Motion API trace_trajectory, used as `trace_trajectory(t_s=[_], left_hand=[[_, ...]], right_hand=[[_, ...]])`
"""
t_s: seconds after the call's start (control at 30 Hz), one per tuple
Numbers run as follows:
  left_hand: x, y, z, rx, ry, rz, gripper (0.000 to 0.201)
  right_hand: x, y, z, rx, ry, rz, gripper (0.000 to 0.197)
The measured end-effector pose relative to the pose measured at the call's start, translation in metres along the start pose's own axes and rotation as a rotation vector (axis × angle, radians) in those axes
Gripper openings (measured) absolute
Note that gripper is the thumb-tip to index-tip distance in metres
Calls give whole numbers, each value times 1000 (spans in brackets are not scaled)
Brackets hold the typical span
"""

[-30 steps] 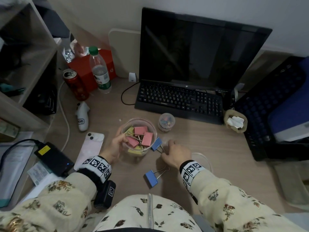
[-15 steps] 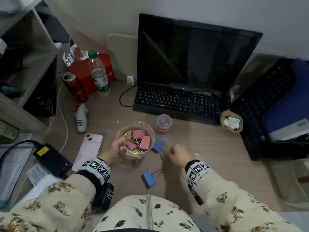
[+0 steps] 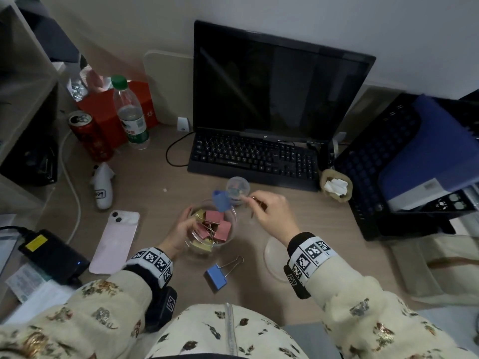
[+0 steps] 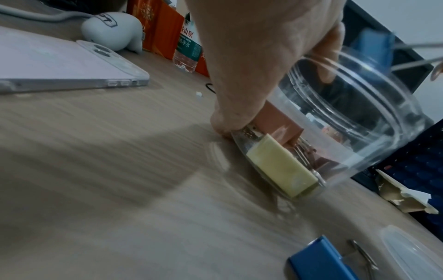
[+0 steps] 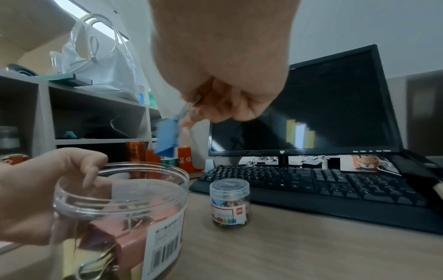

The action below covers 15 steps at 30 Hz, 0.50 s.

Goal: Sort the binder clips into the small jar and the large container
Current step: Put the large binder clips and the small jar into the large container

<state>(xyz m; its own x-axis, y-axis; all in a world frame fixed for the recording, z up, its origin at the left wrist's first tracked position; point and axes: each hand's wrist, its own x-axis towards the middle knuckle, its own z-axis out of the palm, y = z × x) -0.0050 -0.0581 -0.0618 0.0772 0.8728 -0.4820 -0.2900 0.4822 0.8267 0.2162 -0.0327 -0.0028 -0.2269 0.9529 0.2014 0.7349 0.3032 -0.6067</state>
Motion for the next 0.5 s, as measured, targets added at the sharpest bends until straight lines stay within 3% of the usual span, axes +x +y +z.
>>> trace_trajectory(t_s=[0.07, 0.13, 0.3, 0.4, 0.5], left_hand=[[1, 1, 0, -31, 10, -26, 72], [0, 2, -1, -26, 29, -28, 76], [4, -1, -5, 23, 80, -75, 59], [3, -3, -9, 77, 81, -98, 56], [2, -1, -10, 141, 64, -94, 52]], right_hand=[[4, -2, 6, -71, -148, -19, 42], [8, -6, 13, -112, -270, -40, 34], [28, -24, 24, -270, -627, -42, 27], [42, -31, 32, -427, -743, -108, 25], [55, -29, 42, -513, -759, -148, 29]])
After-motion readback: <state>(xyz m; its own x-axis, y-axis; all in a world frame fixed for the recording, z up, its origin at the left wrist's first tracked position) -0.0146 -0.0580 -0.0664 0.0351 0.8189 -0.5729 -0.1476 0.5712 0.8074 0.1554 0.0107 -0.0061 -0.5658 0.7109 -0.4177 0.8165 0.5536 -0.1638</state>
